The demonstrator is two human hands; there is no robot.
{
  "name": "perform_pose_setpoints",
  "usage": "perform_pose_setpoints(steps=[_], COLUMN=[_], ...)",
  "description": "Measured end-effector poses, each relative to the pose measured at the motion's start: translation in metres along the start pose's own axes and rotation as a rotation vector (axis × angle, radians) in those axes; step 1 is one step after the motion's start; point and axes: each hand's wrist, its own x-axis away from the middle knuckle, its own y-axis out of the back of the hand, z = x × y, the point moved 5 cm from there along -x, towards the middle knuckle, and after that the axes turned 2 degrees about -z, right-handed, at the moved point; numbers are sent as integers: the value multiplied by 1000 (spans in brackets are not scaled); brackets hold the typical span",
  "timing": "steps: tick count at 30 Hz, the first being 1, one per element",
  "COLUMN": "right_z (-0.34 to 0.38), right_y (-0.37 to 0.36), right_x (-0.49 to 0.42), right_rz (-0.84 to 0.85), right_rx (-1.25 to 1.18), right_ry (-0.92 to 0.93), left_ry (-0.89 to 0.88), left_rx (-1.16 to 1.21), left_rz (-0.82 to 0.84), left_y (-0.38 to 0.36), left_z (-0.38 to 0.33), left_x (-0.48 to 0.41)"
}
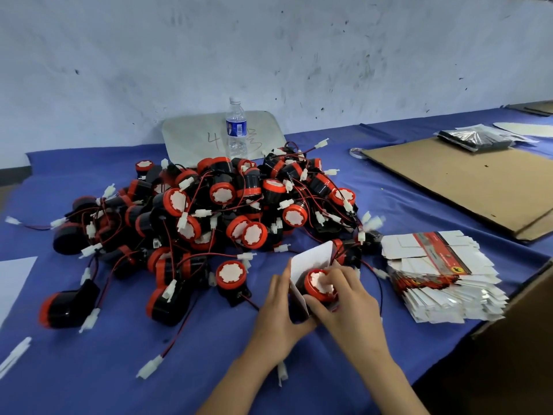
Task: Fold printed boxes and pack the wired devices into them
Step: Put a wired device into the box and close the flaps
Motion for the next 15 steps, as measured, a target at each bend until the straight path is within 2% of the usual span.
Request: perform_pose_setpoints(steps=[3,9,13,15], right_z=[-2,-8,-30,-39], right_y=[-8,-6,21,29], right_x=[4,11,11,0], right_rz=[65,52,-387,-463], right_rx=[36,-48,-579,-778], right_ry=[24,87,-306,-440], left_ry=[-10,-34,-50,-53], left_rx=[-36,-31,-14,-9], left_rz=[1,-22,-22,-20], left_y=[-1,0,1,0], left_z=[1,2,3,4], left_x=[0,0,0,0])
